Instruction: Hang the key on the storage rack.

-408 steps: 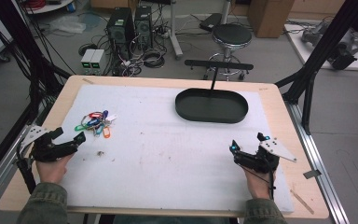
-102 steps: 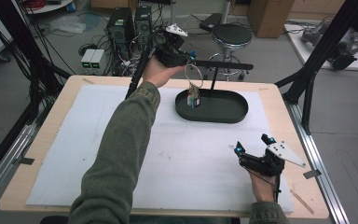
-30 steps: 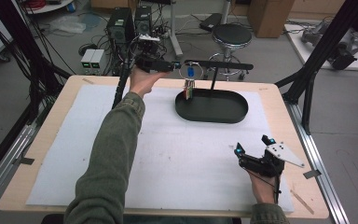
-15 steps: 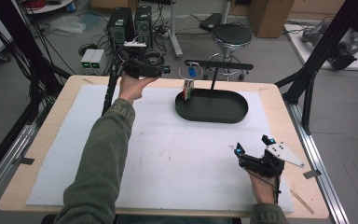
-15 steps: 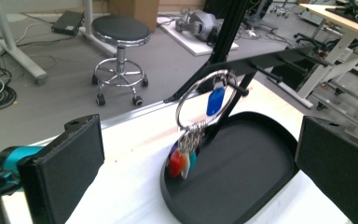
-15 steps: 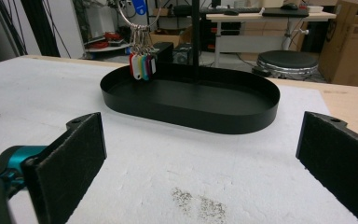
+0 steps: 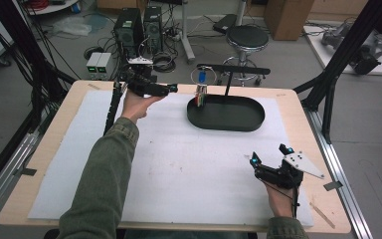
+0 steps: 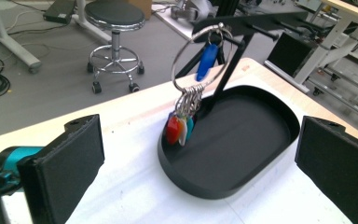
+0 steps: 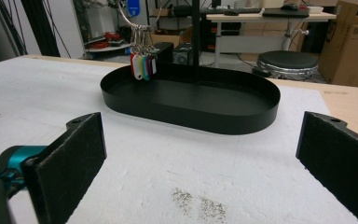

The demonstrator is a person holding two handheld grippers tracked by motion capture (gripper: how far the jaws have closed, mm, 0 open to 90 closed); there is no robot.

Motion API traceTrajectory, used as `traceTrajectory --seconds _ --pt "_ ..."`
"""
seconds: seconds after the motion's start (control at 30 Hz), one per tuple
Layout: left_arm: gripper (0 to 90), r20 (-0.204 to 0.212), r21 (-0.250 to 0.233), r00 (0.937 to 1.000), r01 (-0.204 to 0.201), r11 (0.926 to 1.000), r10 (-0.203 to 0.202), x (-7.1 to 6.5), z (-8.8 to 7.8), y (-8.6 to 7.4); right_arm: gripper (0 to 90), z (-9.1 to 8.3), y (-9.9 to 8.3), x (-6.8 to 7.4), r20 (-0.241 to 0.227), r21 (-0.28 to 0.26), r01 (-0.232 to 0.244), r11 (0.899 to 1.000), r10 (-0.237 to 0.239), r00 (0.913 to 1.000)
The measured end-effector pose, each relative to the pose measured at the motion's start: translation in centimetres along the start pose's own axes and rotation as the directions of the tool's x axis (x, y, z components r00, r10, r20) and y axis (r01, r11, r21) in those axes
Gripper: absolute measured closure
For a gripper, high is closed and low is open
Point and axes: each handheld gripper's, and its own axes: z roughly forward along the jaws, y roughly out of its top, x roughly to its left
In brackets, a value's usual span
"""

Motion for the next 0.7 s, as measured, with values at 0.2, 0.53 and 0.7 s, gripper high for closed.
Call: traceTrajectory --seconds 0.2,0.53,0.7 --pt "1.6 0.003 0.015 0.9999 -0.012 0.9998 0.012 0.0 -0.5 -1.3 0.5 0.0 0.0 0.0 -0.001 0.0 0.006 1.0 -0.006 1.0" --pt "1.6 -0.007 0.007 0.9996 -0.028 0.9996 0.028 0.1 -2.2 -2.9 0.4 0.0 0.0 0.1 -0.001 0.004 0.002 1.0 -0.002 1.0" --pt "1.6 -0.015 -0.007 0.9993 -0.034 0.9994 0.034 0.2 -3.2 -3.8 0.4 0.1 0.0 0.0 0.002 0.001 0.013 1.0 -0.013 0.9999"
